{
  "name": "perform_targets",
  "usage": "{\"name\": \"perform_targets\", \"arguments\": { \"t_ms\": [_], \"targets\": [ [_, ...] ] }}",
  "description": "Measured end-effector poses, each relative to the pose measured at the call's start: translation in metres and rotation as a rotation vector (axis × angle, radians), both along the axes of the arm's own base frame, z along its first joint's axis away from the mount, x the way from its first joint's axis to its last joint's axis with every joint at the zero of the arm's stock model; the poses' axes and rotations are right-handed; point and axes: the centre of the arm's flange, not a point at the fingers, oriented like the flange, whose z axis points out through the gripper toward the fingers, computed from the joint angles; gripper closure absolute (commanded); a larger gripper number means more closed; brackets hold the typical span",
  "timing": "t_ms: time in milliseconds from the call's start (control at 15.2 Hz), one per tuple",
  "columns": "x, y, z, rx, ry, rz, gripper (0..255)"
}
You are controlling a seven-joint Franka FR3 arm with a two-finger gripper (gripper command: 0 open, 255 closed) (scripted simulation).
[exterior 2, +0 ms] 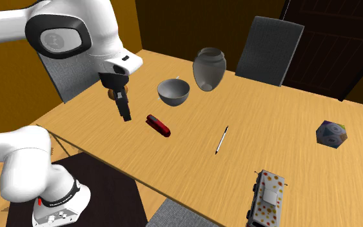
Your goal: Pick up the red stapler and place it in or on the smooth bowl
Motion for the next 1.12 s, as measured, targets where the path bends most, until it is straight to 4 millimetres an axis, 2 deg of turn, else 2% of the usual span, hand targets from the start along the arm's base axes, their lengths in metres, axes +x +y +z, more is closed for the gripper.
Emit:
{"name": "perform_targets", "arguments": {
  "t_ms": [132,198,396,528,792,1122],
  "targets": [
    [0.001,0.003,-0.005,0.0,-0.001,-0.022,0],
    [0.002,0.011,-0.011,-0.002,-0.004,-0.057,0],
    [0.011,0.035,-0.036,-0.005,-0.013,-0.199,0],
    [0.017,0.054,-0.06,-0.008,-0.019,-0.301,0],
    [0.035,0.083,-0.098,-0.012,-0.034,-0.508,0],
    [0.072,0.112,-0.145,-0.018,-0.052,-0.766,0]
  ]
}}
